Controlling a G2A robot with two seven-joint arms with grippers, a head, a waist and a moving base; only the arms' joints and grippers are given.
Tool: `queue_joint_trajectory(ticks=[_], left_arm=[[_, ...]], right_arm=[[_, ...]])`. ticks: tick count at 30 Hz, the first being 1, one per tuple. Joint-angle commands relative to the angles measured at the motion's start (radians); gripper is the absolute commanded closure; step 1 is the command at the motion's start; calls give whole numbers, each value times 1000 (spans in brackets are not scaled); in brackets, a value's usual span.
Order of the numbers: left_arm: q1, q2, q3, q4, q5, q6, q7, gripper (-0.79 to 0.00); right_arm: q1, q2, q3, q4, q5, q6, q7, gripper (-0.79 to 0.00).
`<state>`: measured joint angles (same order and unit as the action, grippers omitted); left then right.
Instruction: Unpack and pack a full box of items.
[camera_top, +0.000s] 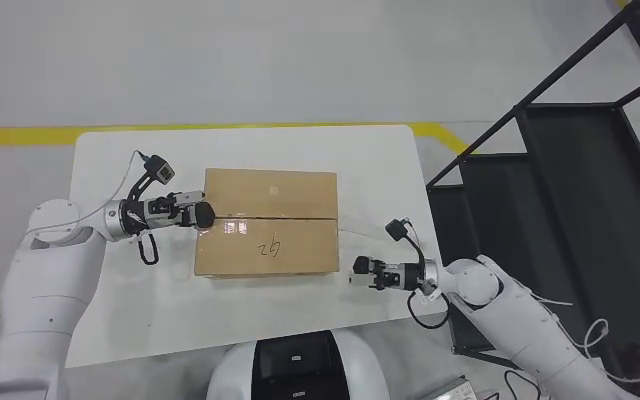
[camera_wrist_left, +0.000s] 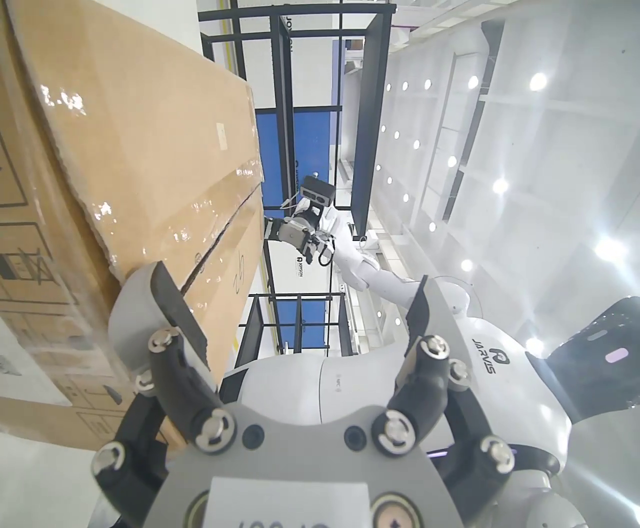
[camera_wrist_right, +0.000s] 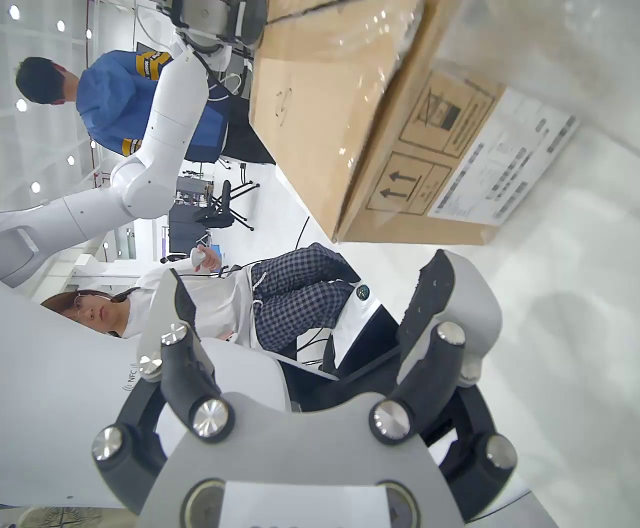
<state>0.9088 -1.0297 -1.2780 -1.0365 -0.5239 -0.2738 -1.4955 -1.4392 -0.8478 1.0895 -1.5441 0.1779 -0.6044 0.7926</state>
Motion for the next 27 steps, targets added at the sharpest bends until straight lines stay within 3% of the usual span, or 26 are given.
queue_joint_trajectory(ticks=[1,5,16,22,27], left_arm=[[0,0,0,0,0,0,0,-785],[0,0,0,0,0,0,0,-785],[0,0,0,0,0,0,0,-785],[0,0,0,0,0,0,0,-785],[0,0,0,0,0,0,0,-785]], right_arm=[[15,-13,-29,45,23,0,-38,-785],[43,-44,-87,130,179,-91,-94,-785],[43,-44,-87,130,179,-91,-94,-785],[40,-62,-120,159,318,53,-107,-785],[73,-98,-171,235,376,59,-182,-785]])
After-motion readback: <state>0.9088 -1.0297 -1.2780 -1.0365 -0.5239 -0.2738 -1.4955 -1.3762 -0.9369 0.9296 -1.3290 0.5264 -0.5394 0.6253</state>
